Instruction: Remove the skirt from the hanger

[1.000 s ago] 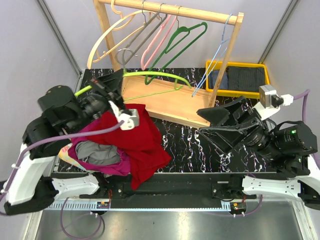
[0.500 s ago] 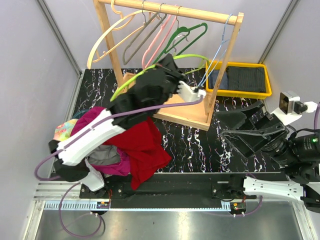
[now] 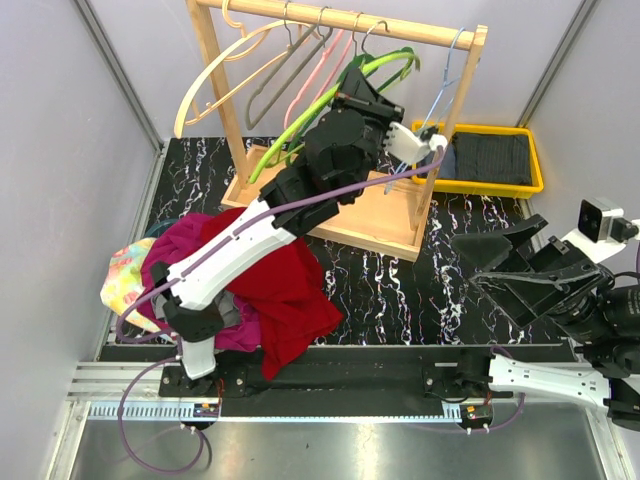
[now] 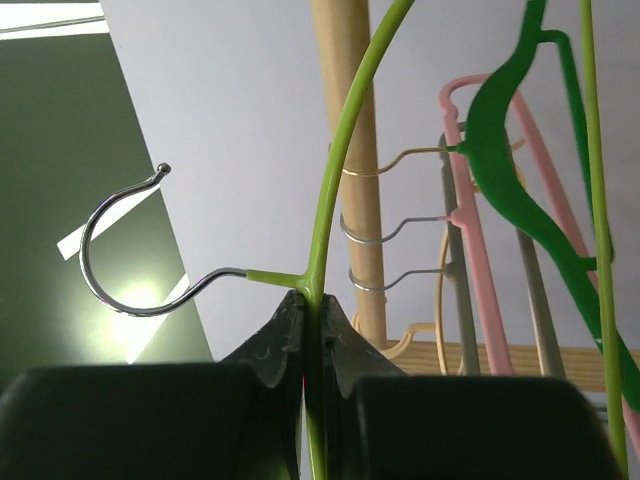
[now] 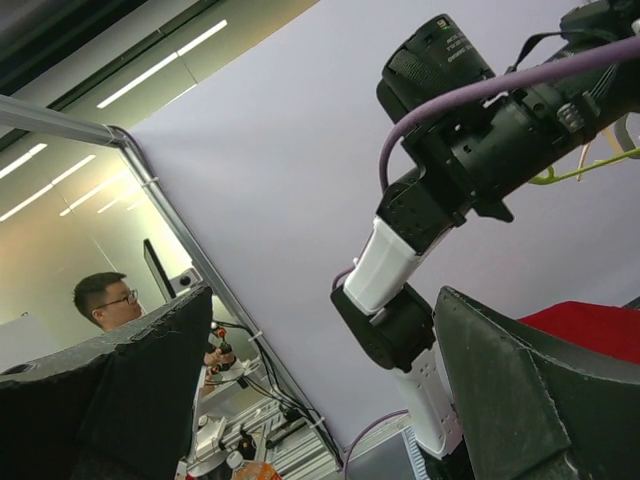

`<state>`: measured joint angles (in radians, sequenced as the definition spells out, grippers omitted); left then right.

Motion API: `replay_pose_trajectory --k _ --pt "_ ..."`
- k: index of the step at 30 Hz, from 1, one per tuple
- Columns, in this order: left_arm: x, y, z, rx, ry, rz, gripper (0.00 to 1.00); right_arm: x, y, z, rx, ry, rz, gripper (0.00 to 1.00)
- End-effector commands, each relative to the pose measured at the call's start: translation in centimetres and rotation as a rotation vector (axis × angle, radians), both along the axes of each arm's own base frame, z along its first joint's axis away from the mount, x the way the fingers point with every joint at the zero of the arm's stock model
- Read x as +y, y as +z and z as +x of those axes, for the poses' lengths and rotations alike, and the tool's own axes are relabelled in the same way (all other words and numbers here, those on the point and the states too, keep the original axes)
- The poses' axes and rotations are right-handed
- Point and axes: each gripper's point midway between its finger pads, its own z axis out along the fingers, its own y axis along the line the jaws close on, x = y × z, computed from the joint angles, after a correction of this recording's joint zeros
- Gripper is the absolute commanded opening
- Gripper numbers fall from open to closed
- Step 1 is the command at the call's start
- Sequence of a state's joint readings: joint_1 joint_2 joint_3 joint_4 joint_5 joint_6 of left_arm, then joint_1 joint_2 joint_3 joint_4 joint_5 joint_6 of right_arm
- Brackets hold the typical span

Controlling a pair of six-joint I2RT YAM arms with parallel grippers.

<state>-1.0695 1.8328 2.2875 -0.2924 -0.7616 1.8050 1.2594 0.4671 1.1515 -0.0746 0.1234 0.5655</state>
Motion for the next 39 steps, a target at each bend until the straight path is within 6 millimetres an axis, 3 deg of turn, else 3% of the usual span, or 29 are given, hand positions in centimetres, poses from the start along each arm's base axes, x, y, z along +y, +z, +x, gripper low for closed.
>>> replay_pose_trajectory --k 1,4,17,25,33,34,37,39 --pt "1.2 3.8 1.0 -0.107 0.038 -0.086 0.00 -0.4 -0.2 0.1 0.023 -0.003 0.017 1.00" --pt "0.7 4.1 2.4 -0.141 0.024 -0.086 0.00 -0.9 -0.5 0.0 0.024 -0.004 0.023 1.00" --pt "-2.5 1.6 9.1 -0.243 0.009 0.003 0.00 -1.9 -2.3 0.1 0.049 -0.012 0.037 1.00" --pt "-3.2 0.5 11.1 -0.277 -0.006 0.037 0.00 -2.0 -3.2 0.1 0.065 -0.007 0.044 1.00" --pt "-2.5 -0.6 10.5 -0.252 0.014 0.028 0.00 -2.2 -3.2 0.2 0.070 -0.016 0.047 1.00" --pt "-2.5 -0.8 10.3 -0.246 0.016 0.031 0.09 -2.1 -3.2 0.2 0.069 -0.016 0.045 1.00" --pt "-1.7 -0.6 9.2 -0.248 0.042 0.014 0.54 -2.0 -3.1 0.4 0.071 -0.026 0.040 1.00" --pt "-1.4 -0.2 8.3 -0.250 0.048 -0.005 0.64 -2.0 -2.9 0.5 0.065 -0.029 0.039 1.00"
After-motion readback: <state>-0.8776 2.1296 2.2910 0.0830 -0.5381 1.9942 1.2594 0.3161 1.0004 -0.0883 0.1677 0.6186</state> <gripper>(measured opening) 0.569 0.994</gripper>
